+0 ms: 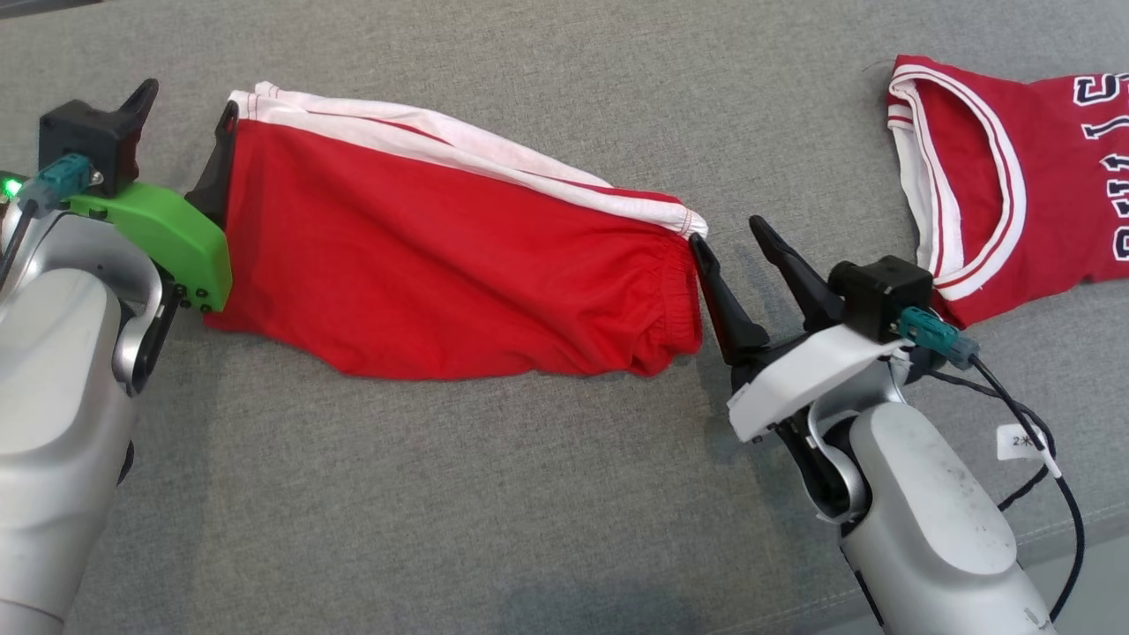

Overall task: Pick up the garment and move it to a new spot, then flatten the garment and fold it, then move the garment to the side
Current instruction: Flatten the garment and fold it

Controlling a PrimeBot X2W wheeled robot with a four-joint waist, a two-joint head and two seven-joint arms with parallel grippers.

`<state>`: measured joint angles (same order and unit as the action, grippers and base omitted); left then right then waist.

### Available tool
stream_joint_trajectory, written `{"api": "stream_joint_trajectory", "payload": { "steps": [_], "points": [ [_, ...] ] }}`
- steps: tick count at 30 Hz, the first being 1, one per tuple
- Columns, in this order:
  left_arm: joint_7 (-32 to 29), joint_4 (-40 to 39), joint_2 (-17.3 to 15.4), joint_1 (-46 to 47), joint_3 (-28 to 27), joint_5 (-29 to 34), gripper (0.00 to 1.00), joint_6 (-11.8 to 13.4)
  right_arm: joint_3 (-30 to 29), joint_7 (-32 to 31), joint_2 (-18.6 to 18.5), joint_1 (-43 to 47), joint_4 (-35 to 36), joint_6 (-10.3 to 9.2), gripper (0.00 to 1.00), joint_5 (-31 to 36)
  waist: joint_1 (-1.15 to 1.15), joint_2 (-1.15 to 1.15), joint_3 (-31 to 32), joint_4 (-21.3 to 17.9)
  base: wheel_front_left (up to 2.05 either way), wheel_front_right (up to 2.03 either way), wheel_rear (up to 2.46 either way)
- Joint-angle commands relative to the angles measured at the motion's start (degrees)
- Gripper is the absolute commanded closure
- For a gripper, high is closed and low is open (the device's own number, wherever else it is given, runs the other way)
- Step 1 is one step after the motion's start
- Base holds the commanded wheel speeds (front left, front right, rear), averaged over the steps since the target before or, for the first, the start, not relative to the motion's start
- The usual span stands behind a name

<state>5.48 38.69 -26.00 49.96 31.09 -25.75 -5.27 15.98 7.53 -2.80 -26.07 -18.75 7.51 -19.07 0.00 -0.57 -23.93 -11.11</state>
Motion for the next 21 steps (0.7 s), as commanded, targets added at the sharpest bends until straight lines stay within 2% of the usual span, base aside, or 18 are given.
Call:
{"api": "stream_joint_trajectory", "payload": {
  "steps": [1,7,12,21],
  "points": [
    [0.4,-1.4,-0.6,-2.0,-0.6,-0.9,0.0,0.7,-1.4,-0.5,-0.2,1.9,1.7,-0.04,0.0,1.1,0.0,0.57,1.3,0.5,0.0,0.0,0.0],
    [0.4,-7.7,-2.0,-9.0,-1.7,-2.9,0.0,3.0,-6.8,-2.7,-0.2,7.0,8.8,-0.03,0.0,3.8,0.0,0.57,4.0,1.3,0.0,0.0,0.0],
    [-2.6,-11.9,-2.2,-15.2,-1.4,-5.3,0.0,4.4,-9.9,-4.9,-0.2,10.8,14.5,-0.03,0.0,4.3,0.0,0.57,6.0,2.0,0.0,0.0,0.0],
    [-8.0,-12.3,-1.4,-19.9,-1.2,-8.8,0.0,5.5,-10.9,-7.5,-0.2,14.5,19.8,-0.03,0.0,3.9,0.0,0.57,7.5,1.5,0.0,0.0,0.0]
  ]
}}
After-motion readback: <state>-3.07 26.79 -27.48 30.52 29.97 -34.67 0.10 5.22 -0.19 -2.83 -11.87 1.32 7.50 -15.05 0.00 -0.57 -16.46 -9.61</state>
